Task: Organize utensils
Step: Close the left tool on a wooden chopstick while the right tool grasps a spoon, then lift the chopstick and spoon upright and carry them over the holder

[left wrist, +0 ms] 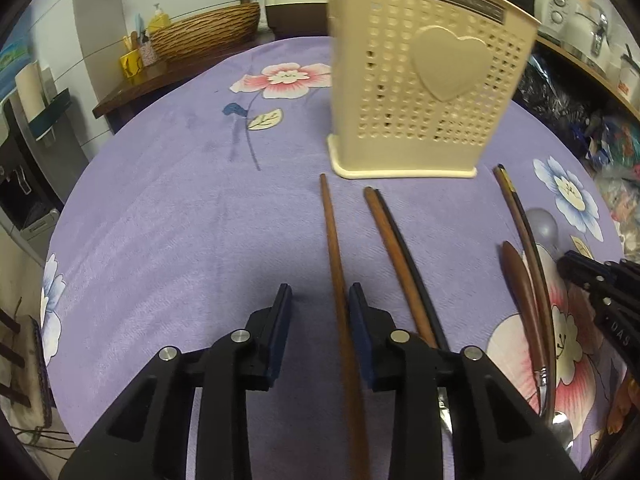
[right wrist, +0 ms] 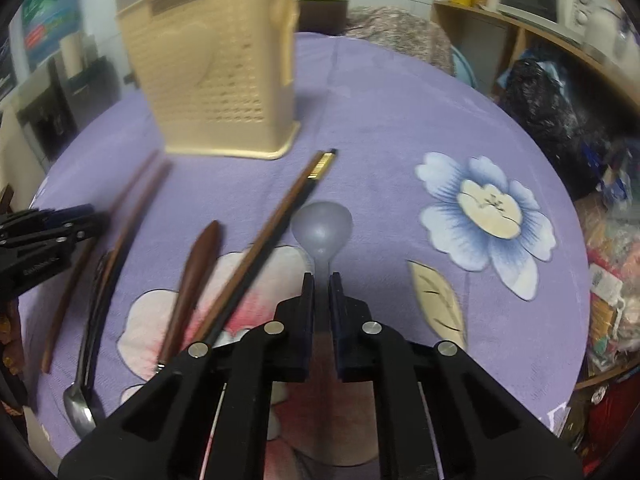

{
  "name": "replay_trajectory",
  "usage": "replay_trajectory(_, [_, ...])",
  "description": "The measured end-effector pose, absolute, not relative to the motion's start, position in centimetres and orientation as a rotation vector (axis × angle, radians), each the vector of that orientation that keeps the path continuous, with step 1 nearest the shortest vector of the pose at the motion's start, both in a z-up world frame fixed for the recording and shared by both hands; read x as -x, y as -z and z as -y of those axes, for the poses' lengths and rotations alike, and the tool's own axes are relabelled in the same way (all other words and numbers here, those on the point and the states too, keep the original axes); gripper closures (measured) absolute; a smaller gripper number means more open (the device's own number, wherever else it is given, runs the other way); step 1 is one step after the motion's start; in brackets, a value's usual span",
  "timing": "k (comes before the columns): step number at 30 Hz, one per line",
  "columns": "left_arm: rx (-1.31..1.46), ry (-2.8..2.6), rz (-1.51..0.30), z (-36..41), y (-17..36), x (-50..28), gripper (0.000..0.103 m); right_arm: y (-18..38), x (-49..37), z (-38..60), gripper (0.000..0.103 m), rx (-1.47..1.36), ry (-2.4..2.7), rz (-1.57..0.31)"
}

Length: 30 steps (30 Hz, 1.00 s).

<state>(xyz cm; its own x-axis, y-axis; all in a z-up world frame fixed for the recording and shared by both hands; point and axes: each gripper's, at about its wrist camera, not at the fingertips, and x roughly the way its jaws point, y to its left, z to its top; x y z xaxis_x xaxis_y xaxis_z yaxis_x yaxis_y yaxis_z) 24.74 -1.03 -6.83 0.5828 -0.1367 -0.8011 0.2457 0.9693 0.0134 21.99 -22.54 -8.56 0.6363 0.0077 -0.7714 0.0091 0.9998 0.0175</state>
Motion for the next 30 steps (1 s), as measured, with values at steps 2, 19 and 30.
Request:
replay_trajectory(2, [-0.124, 0.209, -0.915, 0.4, 6.9, -24.5, 0.073, 8.7, -21.5, 24.1, 0.094, -0.061, 0.044, -0.863])
replay_trajectory(19, [-0.174, 0.225, -0.971, -0.7, 6.7, -26.8, 0.059, 8.4, -22.9, 26.9, 0.054, -0.097, 0.032, -0.915])
replay_trajectory(30, [-0.228, 0.249, -1.041, 2.1, 6.3, -31.6, 0.087, 8.1, -27.3, 26.1, 0.061, -0.042, 0.035, -0.995])
